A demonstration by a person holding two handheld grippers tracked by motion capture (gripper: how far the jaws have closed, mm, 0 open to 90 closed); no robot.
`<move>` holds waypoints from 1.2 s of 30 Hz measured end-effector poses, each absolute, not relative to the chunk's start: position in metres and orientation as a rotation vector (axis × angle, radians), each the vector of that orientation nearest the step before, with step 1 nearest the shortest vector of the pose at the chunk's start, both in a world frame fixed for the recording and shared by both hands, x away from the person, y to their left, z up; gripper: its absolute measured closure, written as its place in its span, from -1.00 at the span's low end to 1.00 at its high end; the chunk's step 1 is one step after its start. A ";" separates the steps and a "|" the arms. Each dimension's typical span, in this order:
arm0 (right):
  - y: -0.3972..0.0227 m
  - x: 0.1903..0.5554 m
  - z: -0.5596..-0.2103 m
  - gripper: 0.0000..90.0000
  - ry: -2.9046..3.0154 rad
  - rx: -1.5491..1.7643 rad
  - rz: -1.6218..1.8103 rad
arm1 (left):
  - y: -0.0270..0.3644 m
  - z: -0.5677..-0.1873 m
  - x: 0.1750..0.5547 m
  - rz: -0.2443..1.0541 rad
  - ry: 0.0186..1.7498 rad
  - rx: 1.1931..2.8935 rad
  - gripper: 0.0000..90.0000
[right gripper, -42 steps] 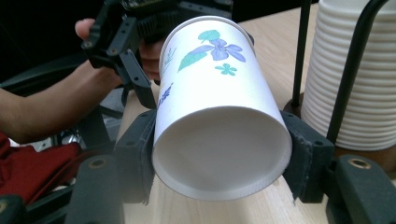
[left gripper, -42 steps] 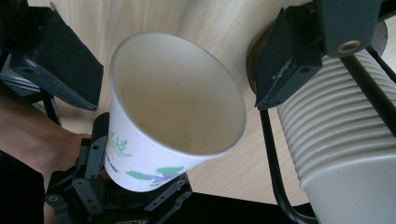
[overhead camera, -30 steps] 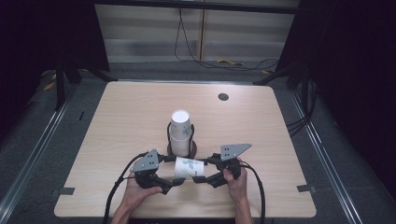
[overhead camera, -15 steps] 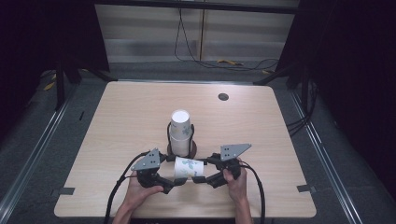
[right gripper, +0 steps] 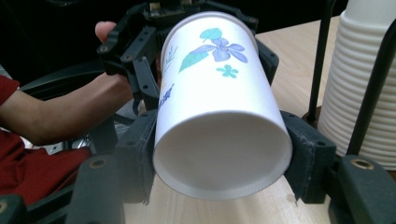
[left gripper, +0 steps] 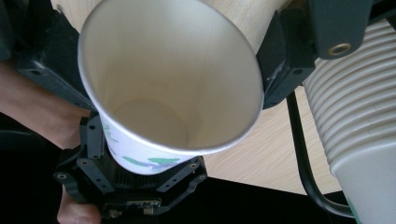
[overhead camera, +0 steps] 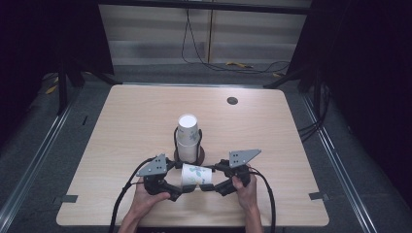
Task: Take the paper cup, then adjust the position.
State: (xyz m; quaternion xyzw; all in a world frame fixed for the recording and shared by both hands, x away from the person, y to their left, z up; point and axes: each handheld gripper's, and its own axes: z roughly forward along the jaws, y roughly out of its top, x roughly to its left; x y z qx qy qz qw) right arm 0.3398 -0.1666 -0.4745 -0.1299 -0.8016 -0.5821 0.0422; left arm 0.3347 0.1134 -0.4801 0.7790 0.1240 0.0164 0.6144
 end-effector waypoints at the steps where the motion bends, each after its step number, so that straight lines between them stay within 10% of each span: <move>1: -0.166 0.340 -0.475 -0.20 -2.457 -0.393 -1.780 | 0.113 -0.480 0.335 0.039 0.282 1.797 -0.56; 17: -0.165 0.340 -0.478 -0.20 -2.462 -0.374 -1.757 | 0.117 -0.477 0.333 0.036 0.266 1.792 -0.48; 36: -0.167 0.338 -0.479 -0.69 -2.503 -0.453 -1.799 | 0.122 -0.472 0.330 0.079 0.259 1.814 -0.37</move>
